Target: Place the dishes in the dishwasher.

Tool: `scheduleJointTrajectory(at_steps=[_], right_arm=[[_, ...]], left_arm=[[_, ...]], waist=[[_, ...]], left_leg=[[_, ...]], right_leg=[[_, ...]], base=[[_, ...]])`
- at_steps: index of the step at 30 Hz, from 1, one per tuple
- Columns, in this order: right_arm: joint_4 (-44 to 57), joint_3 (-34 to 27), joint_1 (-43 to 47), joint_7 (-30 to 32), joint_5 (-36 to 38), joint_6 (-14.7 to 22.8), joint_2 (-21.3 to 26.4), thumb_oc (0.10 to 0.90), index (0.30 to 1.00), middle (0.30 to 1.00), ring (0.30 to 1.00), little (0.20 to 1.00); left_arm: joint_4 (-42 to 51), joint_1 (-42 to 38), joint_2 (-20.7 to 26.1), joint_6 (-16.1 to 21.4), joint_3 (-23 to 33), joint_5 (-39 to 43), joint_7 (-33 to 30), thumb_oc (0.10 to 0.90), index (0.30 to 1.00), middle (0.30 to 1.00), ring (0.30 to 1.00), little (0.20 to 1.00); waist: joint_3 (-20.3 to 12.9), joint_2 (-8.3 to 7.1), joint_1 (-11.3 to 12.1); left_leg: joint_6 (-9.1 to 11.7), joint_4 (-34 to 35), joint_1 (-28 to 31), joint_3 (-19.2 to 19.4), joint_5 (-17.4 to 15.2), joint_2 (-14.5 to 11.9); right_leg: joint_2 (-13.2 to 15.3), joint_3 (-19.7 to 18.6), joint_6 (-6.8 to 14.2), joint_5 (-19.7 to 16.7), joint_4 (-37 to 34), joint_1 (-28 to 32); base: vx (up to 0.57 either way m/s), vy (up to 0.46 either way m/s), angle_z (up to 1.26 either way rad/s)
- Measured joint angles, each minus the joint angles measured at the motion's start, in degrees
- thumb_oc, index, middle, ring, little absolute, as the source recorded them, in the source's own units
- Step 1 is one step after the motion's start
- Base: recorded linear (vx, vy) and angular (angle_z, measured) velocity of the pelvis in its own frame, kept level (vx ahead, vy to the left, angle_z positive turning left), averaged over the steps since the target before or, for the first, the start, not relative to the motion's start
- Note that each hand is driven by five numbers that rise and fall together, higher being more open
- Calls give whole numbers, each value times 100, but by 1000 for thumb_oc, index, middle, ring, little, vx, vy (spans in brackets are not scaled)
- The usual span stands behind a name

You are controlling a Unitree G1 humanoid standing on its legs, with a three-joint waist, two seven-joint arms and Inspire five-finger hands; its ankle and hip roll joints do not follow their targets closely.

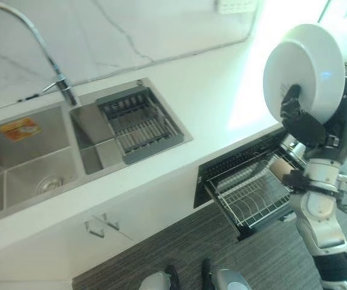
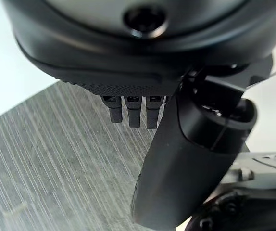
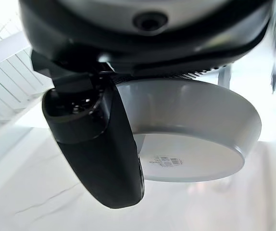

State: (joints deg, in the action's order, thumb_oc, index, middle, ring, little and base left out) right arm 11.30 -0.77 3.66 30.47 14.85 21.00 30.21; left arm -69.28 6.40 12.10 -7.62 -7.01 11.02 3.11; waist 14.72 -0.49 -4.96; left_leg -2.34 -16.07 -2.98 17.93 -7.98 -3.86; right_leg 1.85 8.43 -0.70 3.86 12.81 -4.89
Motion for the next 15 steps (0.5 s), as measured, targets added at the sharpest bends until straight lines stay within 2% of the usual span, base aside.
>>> scheduleJointTrajectory(at_steps=[1,3,6,11,12,13,15], right_arm=[[0,-84,-13,110,122,-19,-45,400,300,300,300,300],[-2,-82,26,89,119,-16,-36,400,300,300,300,300],[4,-101,-408,-277,101,112,11,400,300,300,300,300],[-59,-68,-449,-240,151,68,-11,400,300,300,300,300],[-419,-75,-548,-508,71,359,-83,400,300,300,300,300],[-793,-14,-619,-764,59,586,-78,400,300,300,300,300],[-1282,48,-619,-893,110,82,-42,400,300,300,300,300]], left_arm=[[-15,0,-8,-6,-10,-9,0,800,900,900,900,900],[-44,-10,-39,9,-9,1,2,800,900,900,900,900],[23,39,-36,7,10,23,5,800,900,900,900,900],[28,51,-34,6,-18,13,3,800,900,900,900,900],[122,106,39,-41,-132,5,4,800,900,900,900,900],[337,234,75,-67,-135,6,-8,800,900,900,900,900],[280,216,75,-115,-150,3,-4,800,900,900,900,900]], waist=[[-22,30,-82],[-52,80,-53],[-87,32,-32],[-95,31,-158],[-135,-21,-176],[-182,-85,-96],[-177,-66,-131]], left_leg=[[4,4,-42,54,-16,-17],[0,-7,-49,31,1,-18],[27,35,-2,87,18,-29],[17,35,15,117,5,-31],[15,61,18,203,60,-36],[51,113,0,262,23,-32],[45,126,-113,282,5,-27]], right_leg=[[-6,-23,-6,-63,2,-41],[-17,-16,-6,-73,3,-64],[-33,-59,-12,-68,-43,-66],[-31,-78,5,-74,-43,-78],[-18,-89,13,-40,-8,-103],[-13,-130,-19,-18,47,-191],[-2,-148,-12,-37,73,-312]], base=[[1,-13,-27],[-11,-36,-1],[-4,-7,-5],[-23,-48,-2],[1,-10,-16],[5,9,-25],[7,6,-19]])
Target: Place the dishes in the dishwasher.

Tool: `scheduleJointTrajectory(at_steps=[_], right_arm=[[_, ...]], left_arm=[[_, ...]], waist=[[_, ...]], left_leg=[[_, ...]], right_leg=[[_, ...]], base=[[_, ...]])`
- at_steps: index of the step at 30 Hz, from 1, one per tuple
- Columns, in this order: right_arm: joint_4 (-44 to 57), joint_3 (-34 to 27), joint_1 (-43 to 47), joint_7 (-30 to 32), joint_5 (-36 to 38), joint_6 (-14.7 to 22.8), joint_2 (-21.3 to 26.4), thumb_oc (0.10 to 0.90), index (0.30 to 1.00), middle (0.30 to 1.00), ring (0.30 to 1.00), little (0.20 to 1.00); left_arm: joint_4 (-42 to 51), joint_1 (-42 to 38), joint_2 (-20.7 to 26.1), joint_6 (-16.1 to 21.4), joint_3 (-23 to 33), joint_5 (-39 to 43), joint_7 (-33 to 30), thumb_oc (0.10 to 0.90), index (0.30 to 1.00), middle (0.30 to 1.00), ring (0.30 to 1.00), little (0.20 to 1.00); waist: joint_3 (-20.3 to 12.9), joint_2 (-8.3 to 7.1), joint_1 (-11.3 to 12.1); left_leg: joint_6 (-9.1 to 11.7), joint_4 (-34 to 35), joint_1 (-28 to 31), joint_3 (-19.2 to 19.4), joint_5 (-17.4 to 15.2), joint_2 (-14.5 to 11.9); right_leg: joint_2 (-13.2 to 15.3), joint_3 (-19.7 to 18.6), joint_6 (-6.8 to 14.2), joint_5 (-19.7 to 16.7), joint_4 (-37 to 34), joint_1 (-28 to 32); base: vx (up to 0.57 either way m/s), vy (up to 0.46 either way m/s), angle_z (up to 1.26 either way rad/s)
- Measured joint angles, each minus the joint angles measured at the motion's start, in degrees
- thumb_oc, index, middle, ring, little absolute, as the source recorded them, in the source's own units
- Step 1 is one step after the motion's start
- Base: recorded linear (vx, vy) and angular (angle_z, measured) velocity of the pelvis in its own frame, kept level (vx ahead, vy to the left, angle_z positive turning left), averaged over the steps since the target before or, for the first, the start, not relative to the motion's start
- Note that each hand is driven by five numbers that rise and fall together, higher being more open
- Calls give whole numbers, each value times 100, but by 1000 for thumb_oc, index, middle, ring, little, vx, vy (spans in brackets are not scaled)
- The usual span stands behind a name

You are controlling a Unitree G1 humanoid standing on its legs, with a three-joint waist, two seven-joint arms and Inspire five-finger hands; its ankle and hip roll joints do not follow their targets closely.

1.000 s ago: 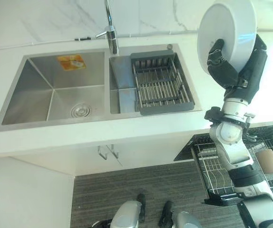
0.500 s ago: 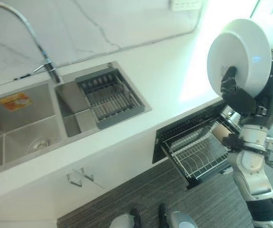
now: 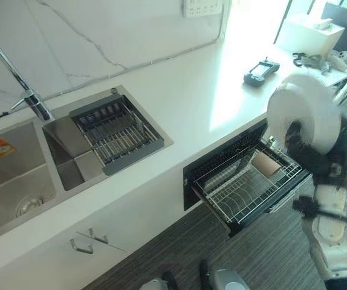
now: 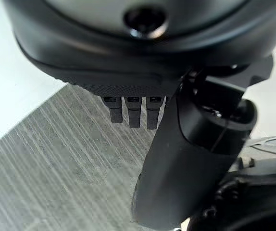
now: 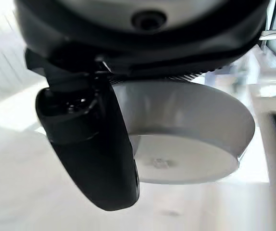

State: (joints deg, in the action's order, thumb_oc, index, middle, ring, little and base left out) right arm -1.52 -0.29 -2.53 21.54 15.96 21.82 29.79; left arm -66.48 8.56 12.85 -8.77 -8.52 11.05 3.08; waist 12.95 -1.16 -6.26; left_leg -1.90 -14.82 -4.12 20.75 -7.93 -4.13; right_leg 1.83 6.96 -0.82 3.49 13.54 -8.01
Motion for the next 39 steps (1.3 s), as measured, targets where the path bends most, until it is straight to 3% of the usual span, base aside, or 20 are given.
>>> scheduleJointTrajectory(at_steps=[3,10,19,25,26,29,39], right_arm=[[-364,19,1,27,-13,-245,4,400,300,300,300,300],[-380,211,180,138,-249,-251,4,400,300,300,300,300],[-1285,471,530,251,-651,-422,-23,400,300,300,300,300],[-1337,532,635,277,-698,-479,-21,400,300,300,300,300],[-1802,671,966,346,-703,-478,21,400,300,300,300,300],[-2989,688,1825,352,-707,-1118,199,400,300,300,300,300],[-3480,893,2810,714,-1316,-1905,265,400,300,300,300,300]], left_arm=[[7,-40,-53,-5,-20,6,0,800,900,900,900,900],[121,-152,-90,-84,-29,15,2,800,900,900,900,900],[236,-396,-81,-129,-34,13,10,800,900,900,900,900],[254,-395,-68,-133,-34,11,9,800,900,900,900,900],[270,-426,-24,-161,-100,19,16,800,900,900,900,900],[285,-723,25,-256,-260,195,29,800,900,900,900,900],[365,-1135,190,-390,-302,440,149,800,900,900,900,900]], waist=[[9,130,33],[160,263,263],[574,323,346],[620,318,382],[664,294,371],[905,354,650],[1494,462,753]], left_leg=[[-55,-15,-67,-44,31,19],[-62,9,-82,-241,40,50],[-91,10,-168,-424,64,134],[-92,44,-154,-457,62,135],[-92,24,-174,-524,62,137],[-107,-19,-208,-599,80,159],[-167,-58,-426,-780,154,253]], right_leg=[[11,25,23,-19,-20,-54],[31,203,-1,20,-116,58],[110,373,15,37,-66,57],[104,419,15,34,-98,123],[108,473,7,28,-89,147],[145,519,9,45,-48,114],[245,734,38,2,-9,17]], base=[[9,4,6],[14,6,14],[-2,1,12],[0,-3,2],[-22,8,19],[-31,16,15],[-54,17,11]])
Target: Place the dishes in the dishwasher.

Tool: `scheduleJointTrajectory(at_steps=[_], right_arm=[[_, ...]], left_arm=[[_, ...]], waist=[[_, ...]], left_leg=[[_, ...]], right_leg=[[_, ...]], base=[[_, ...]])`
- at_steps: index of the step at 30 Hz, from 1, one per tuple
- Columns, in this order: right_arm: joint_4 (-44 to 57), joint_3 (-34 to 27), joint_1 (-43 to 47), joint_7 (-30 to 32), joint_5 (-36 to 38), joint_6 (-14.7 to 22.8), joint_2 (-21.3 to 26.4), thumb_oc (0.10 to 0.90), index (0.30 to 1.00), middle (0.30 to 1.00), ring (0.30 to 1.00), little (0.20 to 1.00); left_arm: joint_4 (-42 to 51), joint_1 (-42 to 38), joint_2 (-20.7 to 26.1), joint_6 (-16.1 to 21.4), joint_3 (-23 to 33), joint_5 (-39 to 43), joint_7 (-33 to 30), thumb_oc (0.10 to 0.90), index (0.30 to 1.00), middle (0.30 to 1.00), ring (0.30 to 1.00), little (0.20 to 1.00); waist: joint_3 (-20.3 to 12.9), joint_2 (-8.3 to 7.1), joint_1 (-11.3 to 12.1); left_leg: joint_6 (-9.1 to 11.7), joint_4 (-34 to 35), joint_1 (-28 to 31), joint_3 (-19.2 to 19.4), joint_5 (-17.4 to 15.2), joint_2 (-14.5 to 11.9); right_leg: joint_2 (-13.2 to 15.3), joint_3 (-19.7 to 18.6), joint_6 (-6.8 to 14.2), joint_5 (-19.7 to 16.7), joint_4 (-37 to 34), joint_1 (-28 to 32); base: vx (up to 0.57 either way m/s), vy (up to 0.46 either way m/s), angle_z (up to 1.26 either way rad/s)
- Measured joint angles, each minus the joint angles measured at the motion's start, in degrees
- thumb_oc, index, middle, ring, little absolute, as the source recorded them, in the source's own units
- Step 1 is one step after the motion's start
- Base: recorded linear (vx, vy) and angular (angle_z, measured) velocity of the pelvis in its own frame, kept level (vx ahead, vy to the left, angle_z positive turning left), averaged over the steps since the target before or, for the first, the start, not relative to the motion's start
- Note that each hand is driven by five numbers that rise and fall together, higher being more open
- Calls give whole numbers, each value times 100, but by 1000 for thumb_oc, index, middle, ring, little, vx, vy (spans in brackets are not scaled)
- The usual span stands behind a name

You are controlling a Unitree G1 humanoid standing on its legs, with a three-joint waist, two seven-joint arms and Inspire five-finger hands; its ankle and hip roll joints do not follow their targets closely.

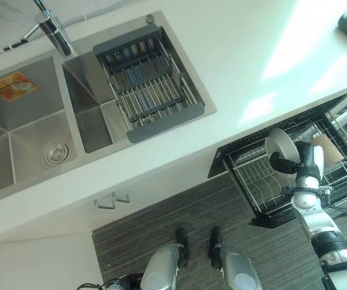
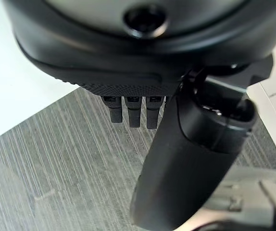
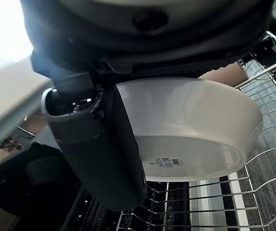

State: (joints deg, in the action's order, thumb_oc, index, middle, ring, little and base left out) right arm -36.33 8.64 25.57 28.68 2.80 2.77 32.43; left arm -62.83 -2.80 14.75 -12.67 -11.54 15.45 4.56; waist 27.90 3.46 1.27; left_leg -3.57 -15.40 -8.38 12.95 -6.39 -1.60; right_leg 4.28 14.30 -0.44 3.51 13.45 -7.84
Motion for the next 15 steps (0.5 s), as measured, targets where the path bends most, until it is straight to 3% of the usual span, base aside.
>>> scheduleJointTrajectory(at_steps=[5,15], right_arm=[[-637,269,776,495,-508,-472,192,400,300,300,300,300],[-1533,1041,1433,1986,-1608,-1005,212,400,300,300,300,300]], left_arm=[[16,-333,28,-13,-171,79,0,800,900,900,900,900],[-39,-591,122,31,-511,690,-17,800,900,900,900,900]], waist=[[198,132,171],[299,154,349]], left_leg=[[-55,-85,-341,-71,48,32],[-187,-56,-890,-85,174,152]], right_leg=[[45,53,-3,-24,94,-311],[179,62,51,-76,229,-923]], base=[[-65,28,9],[-78,49,3]])
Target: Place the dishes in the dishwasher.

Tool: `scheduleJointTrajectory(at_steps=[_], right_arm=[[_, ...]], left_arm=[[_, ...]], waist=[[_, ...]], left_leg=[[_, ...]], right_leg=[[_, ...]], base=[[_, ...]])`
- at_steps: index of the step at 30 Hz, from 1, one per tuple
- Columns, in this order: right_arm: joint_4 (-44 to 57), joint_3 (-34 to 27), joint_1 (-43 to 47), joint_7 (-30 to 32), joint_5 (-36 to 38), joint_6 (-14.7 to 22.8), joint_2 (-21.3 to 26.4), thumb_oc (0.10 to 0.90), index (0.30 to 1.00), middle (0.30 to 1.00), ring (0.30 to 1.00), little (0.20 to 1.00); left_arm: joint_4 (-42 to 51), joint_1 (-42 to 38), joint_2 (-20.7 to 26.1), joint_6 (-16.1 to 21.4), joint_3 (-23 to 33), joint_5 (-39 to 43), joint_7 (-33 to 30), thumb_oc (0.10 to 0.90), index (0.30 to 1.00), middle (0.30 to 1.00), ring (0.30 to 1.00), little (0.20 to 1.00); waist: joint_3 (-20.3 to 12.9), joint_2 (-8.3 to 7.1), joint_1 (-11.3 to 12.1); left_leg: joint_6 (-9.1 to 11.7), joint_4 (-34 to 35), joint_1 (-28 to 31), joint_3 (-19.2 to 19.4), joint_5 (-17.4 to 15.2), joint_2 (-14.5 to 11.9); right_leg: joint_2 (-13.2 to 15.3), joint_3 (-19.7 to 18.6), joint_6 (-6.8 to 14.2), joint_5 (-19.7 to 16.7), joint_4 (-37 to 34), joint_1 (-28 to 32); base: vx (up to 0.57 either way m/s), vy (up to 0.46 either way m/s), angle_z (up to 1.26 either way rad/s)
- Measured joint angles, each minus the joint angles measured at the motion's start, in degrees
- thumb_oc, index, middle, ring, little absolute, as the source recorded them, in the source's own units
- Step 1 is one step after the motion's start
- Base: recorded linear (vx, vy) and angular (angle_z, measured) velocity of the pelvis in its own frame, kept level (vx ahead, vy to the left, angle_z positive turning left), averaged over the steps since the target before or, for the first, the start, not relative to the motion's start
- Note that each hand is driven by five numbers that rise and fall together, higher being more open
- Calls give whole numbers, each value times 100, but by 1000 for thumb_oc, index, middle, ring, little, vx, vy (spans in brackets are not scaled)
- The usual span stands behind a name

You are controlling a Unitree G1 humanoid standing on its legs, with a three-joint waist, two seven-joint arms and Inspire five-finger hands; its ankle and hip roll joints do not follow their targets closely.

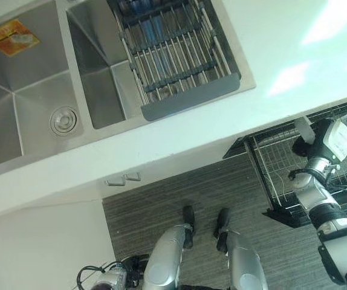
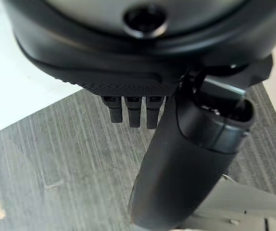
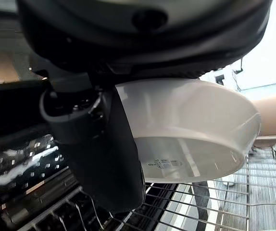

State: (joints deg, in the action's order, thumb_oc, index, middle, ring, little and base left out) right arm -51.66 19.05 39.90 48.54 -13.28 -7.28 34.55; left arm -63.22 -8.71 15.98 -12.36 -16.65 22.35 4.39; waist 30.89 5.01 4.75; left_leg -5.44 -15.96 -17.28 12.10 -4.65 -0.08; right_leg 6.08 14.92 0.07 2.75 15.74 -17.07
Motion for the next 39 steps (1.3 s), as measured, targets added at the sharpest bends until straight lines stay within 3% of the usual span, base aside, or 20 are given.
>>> scheduleJointTrajectory(at_steps=[4,10,14,15,17,20,22,26,30,32,34,38,39], right_arm=[[-206,204,11,104,1,-44,-99,400,300,300,300,300],[-372,222,135,817,3,-456,-291,400,300,300,300,300],[-557,302,111,932,7,-696,-494,400,300,300,300,300],[-557,342,112,1026,7,-705,-540,800,900,900,900,900],[-554,341,122,988,104,-667,-564,800,900,900,900,900],[-662,367,116,350,228,-596,-640,800,900,900,900,900],[-777,650,100,-399,295,-430,-698,800,900,900,900,900],[-920,575,263,-1467,775,-169,-565,800,900,900,900,900],[-1098,481,286,-2670,1310,-96,-432,800,900,900,900,900],[-1043,475,277,-3338,1562,-63,-273,800,900,900,900,900],[-756,476,236,-3553,1767,-75,-219,800,900,900,900,900],[-664,124,121,-3690,2349,-75,-223,800,900,900,900,900],[-199,-174,-181,-3810,2714,-112,-225,800,900,900,900,900]], left_arm=[[-32,-130,31,6,-78,91,-7,800,900,900,900,900],[79,-516,91,263,-168,594,-55,800,900,900,900,900],[108,-794,93,378,-171,685,-145,800,900,900,900,900],[108,-825,92,380,-174,730,-163,800,900,900,900,900],[114,-823,93,390,-171,895,-171,800,900,900,900,900],[110,-799,87,360,-169,891,-172,800,900,900,900,900],[187,-797,92,352,-160,884,-177,800,900,900,900,900],[342,-803,113,293,-135,879,-177,800,900,900,900,900],[487,-627,104,227,-39,872,-163,800,900,900,900,900],[504,-528,133,154,117,857,-159,800,900,900,900,900],[576,-482,190,118,173,822,-162,800,900,900,900,900],[558,-469,191,104,296,821,-160,800,900,900,900,900],[529,-370,194,109,362,821,-161,800,900,900,900,900]], waist=[[4,-3,18],[4,-5,-1],[4,-4,-43],[4,-5,-68],[3,-4,-120],[2,-4,-144],[2,-5,-144],[-2,-18,-141],[-4,-34,-146],[-21,-119,-155],[-17,-228,-155],[-15,-254,-164],[-14,-261,-188]], left_leg=[[-28,18,-70,4,29,22],[-52,33,-428,14,159,31],[-48,144,-498,34,269,41],[-43,146,-526,31,284,39],[-37,149,-545,26,304,32],[-36,218,-410,35,341,35],[-30,243,-350,28,369,32],[-29,250,-336,15,430,27],[5,388,68,6,440,17],[28,441,274,-6,444,-2],[55,430,282,-12,433,-26],[57,406,348,-66,439,-33],[52,423,450,-66,426,-33]], right_leg=[[27,1,24,-23,3,-76],[37,-10,-14,-130,30,-462],[40,-23,-31,-185,24,-583],[38,-20,-40,-192,28,-613],[35,-13,-59,-206,31,-626],[27,-13,-56,-245,-30,-497],[16,-7,-61,-265,-62,-431],[15,15,-77,-303,-70,-404],[-23,30,-88,-322,-189,5],[-50,50,-89,-319,-265,228],[-73,76,-107,-333,-310,262],[-98,123,-120,-376,-412,403],[-111,123,-102,-400,-501,543]], base=[[-42,25,2],[-45,25,-1],[-50,15,-1],[-33,8,0],[18,4,0],[14,-1,0],[0,0,0],[-5,-28,2],[39,-64,0],[11,-56,1],[7,-40,1],[9,-22,7],[21,-45,0]])
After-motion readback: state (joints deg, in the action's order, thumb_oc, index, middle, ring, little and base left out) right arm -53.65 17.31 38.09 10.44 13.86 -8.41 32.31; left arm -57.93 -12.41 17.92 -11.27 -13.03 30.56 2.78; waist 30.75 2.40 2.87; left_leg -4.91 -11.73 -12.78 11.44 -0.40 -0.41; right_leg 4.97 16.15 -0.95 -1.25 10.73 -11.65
